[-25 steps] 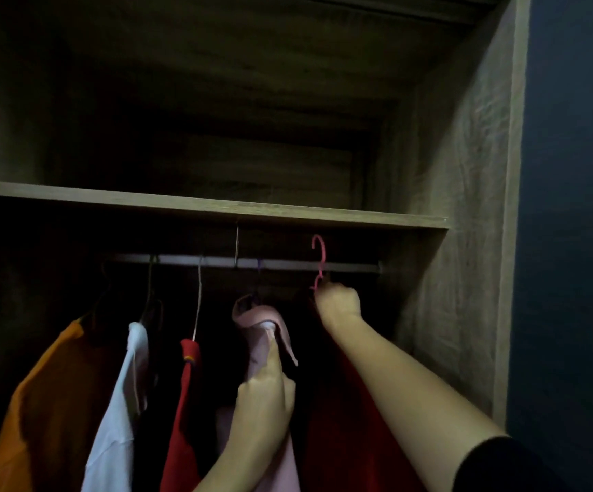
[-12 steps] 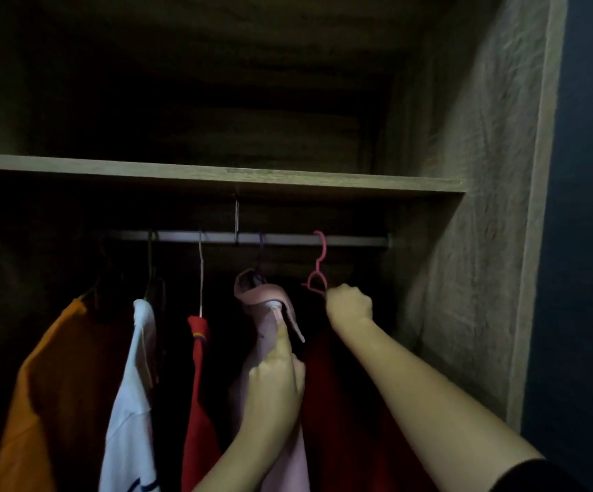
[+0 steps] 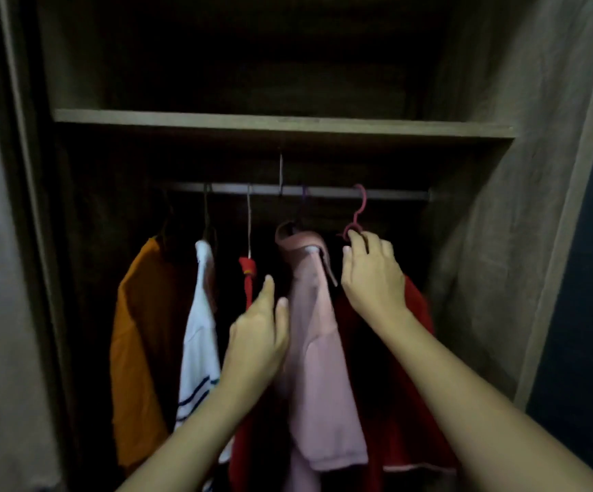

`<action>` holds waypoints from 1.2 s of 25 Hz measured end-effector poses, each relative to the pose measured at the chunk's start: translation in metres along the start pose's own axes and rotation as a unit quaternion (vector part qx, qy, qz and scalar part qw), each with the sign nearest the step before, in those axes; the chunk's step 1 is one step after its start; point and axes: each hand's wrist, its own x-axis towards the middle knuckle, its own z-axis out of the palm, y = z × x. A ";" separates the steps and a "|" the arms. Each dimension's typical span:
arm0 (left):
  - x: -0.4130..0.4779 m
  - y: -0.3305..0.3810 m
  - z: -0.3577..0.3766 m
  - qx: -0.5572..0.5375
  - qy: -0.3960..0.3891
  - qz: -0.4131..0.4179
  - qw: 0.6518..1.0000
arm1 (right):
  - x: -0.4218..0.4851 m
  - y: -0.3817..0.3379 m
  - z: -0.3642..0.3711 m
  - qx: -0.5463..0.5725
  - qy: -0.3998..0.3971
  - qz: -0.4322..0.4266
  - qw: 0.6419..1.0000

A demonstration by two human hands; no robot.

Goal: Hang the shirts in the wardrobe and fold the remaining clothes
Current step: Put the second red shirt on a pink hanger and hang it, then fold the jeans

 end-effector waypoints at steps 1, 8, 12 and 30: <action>-0.012 -0.008 -0.017 0.014 0.006 -0.004 1.000 | -0.018 -0.016 -0.005 0.035 0.007 0.000 0.999; -0.158 -0.099 -0.139 0.111 0.002 -0.093 0.989 | -0.196 -0.158 0.001 0.196 -0.100 -0.090 0.971; -0.285 -0.178 -0.210 0.187 0.018 -0.209 0.960 | -0.322 -0.253 0.004 0.244 -0.251 -0.157 0.923; -0.788 -0.338 -0.286 0.206 -0.054 -0.717 0.663 | -0.765 -0.439 0.059 0.205 -0.646 -0.483 0.554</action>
